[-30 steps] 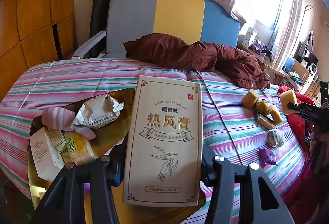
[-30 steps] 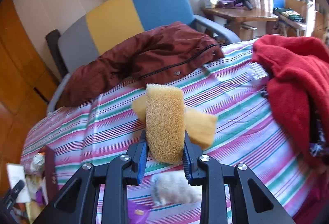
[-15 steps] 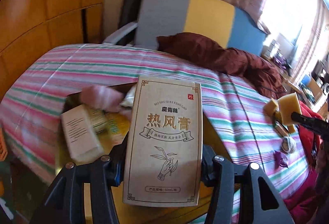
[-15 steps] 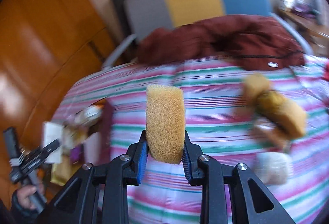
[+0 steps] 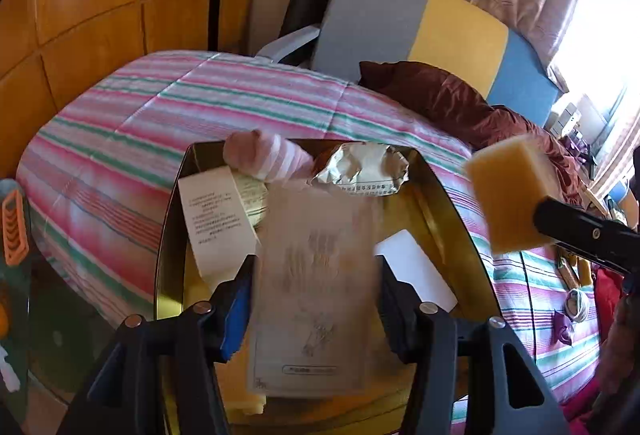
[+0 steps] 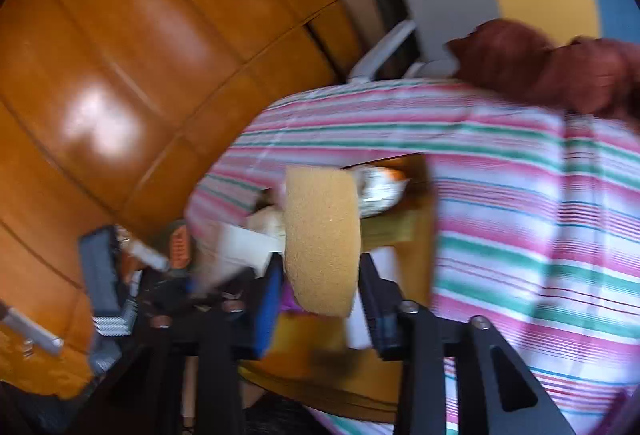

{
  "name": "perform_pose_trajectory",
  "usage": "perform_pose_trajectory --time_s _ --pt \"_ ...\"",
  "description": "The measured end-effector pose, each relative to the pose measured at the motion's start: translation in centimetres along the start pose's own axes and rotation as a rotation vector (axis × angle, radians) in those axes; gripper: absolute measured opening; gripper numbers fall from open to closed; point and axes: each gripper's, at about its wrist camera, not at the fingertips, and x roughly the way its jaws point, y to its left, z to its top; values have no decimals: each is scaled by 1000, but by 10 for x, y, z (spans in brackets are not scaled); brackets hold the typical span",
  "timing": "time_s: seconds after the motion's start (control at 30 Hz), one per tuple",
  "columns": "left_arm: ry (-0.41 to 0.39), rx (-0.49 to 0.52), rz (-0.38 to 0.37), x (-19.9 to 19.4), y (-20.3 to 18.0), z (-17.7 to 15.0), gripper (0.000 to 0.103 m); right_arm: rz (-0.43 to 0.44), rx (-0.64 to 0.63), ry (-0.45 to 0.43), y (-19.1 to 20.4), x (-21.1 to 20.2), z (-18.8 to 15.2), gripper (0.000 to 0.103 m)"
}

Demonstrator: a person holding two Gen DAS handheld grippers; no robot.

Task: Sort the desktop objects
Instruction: 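Carry the box with the left tool into the tray while the right places the sponge there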

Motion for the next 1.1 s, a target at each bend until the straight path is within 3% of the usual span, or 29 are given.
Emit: perform_pose_trajectory --time_s 0.03,0.1,0.53,1.1 --pt "4 4 8 1 0 0 60 -6 -9 6 6 7 0 56" --pt "9 6 24 2 2 -2 62 -7 -9 21 12 17 -1 64" --pt "-21 4 55 -3 6 -5 63 -37 38 86 -2 31 -25 64" --pt "-71 65 73 -20 -11 -5 63 -151 -39 34 5 8 -43 71"
